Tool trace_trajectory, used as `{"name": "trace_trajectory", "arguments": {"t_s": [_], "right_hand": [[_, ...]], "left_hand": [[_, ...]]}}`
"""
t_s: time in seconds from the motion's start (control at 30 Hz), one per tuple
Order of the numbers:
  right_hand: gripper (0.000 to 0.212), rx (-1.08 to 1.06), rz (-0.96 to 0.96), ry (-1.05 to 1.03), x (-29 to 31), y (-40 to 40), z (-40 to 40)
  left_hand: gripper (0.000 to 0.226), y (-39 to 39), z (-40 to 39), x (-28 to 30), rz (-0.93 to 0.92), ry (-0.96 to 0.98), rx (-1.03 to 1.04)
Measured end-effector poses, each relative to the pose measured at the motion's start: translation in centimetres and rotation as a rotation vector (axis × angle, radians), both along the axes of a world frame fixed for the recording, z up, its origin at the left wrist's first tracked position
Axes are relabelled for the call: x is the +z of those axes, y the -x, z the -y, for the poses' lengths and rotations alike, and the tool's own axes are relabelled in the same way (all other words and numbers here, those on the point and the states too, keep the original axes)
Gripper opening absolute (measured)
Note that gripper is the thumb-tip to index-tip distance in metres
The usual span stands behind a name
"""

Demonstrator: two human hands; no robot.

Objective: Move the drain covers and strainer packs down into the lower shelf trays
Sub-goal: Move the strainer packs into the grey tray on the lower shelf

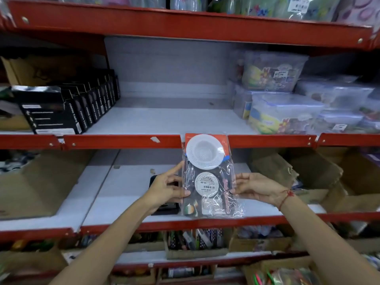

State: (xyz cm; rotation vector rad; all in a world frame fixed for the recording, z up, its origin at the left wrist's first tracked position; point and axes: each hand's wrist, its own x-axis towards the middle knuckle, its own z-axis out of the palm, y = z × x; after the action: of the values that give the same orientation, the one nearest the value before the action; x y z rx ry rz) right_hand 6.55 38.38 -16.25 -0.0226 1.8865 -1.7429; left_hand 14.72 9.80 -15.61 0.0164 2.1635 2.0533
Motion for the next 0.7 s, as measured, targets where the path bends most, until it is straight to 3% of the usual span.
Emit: {"name": "trace_trajectory", "arguments": {"t_s": [0.33, 0.7], "right_hand": [[0.036, -0.001, 0.145, -0.016, -4.4, -3.7, -0.2], [0.042, -0.274, 0.139, -0.172, -7.2, 3.1, 1.2]], "left_hand": [[0.093, -2.7, -0.8, -5.9, 0.097, 0.017, 0.019], [0.066, 5.5, -1.9, -8.2, 0.294, -0.030, 0.093]]}}
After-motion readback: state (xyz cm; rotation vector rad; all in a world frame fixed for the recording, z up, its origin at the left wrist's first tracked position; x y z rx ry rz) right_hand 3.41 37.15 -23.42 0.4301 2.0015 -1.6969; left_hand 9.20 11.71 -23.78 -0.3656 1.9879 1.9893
